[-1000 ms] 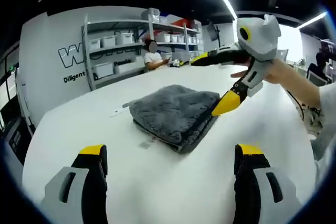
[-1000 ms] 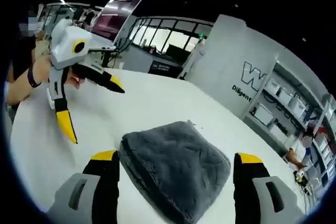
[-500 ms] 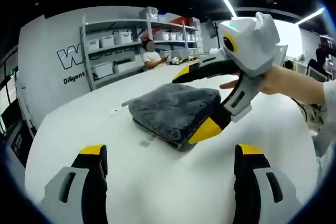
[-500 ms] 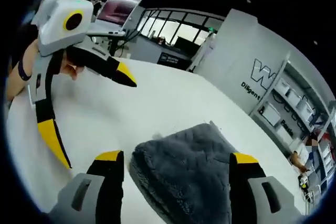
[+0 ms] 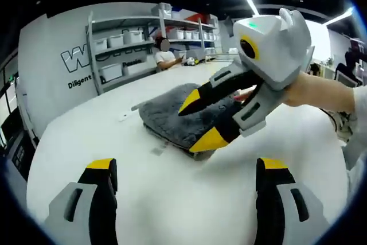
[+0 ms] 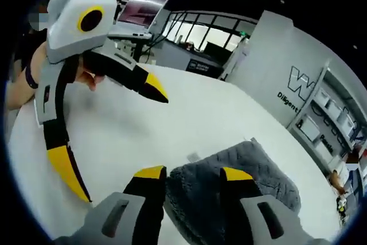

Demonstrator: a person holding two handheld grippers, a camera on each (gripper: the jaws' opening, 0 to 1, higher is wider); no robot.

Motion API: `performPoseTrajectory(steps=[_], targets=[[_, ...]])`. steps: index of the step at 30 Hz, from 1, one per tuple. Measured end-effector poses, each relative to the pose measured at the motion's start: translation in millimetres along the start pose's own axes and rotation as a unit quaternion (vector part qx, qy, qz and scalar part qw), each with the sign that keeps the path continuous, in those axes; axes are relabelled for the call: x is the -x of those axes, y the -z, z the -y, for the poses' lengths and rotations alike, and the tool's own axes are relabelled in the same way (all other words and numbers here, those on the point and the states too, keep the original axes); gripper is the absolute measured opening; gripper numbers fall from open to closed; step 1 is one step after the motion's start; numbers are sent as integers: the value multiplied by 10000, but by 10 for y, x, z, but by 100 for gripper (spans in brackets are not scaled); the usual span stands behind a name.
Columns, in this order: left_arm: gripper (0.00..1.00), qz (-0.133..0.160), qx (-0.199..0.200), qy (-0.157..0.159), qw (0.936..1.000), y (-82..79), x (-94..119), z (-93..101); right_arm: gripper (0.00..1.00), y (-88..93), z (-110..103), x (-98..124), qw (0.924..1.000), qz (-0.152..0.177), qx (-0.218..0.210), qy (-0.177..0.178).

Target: Open the folded towel by lifting each exposed corner and separating the folded layers until the towel lies flat within the target outline without major curled edges

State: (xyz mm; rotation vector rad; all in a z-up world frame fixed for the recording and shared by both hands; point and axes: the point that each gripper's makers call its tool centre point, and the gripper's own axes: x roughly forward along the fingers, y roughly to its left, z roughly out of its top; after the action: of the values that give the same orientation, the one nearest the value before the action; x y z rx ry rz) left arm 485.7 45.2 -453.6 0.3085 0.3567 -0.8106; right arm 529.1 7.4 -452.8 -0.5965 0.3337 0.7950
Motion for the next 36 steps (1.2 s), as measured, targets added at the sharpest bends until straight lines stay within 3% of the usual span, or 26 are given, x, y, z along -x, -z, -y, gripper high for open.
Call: performPoseTrajectory(steps=[7, 13, 23, 36], targets=[[99, -48, 30, -22, 10000, 27, -5, -23, 29, 96, -51, -62, 9996, -183, 209, -17], [99, -46, 46, -36, 10000, 25, 5, -38, 25, 85, -78, -62, 9995, -149, 261, -68], [99, -40, 71, -40, 10000, 23, 18, -47, 11, 77, -70, -22, 9999, -75, 26, -80], [99, -102, 117, -25, 9999, 66, 8, -47, 4, 0, 4, 79, 9998, 172, -140, 23]])
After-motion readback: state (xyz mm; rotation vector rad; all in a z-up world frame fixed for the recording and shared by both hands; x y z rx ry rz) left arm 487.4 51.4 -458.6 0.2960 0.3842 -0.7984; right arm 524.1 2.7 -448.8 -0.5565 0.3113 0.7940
